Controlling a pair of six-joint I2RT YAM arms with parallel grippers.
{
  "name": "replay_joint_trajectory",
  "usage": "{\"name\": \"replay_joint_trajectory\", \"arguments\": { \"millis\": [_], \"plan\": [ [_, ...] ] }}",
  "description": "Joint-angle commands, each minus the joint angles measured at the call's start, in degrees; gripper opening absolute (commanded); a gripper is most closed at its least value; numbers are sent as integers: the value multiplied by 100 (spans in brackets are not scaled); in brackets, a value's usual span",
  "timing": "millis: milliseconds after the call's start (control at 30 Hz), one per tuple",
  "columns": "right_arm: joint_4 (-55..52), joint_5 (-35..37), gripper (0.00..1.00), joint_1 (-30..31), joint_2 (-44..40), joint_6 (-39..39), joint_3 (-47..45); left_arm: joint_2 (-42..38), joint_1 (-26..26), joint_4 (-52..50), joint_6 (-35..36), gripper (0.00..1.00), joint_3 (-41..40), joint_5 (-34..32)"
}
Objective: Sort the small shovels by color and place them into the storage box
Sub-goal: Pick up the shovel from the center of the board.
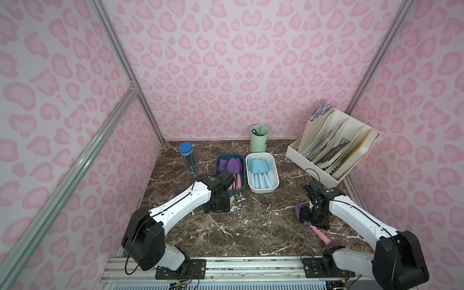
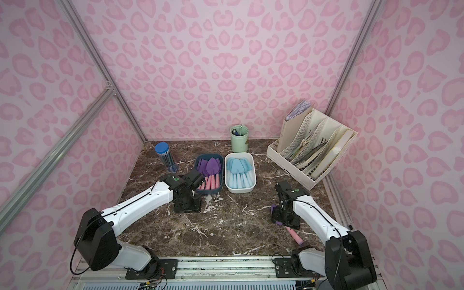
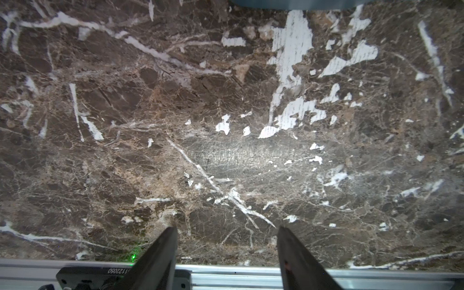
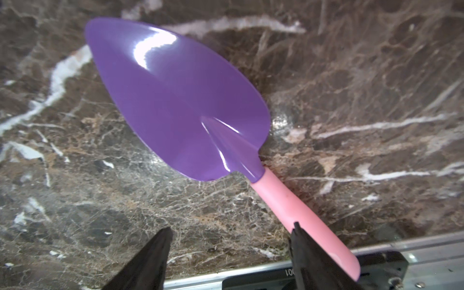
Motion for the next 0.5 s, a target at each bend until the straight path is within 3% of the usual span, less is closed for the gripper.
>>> {"name": "replay_joint_trajectory", "arguments": {
  "millis": [0,467],
  "plan": [
    [-70,71,79,-87,-19,126,-71,14,1,64,77,68,-26,45],
    [74,142,81,-337,264,88,-60,93,1,104,125,68,-20,35]
  ]
}}
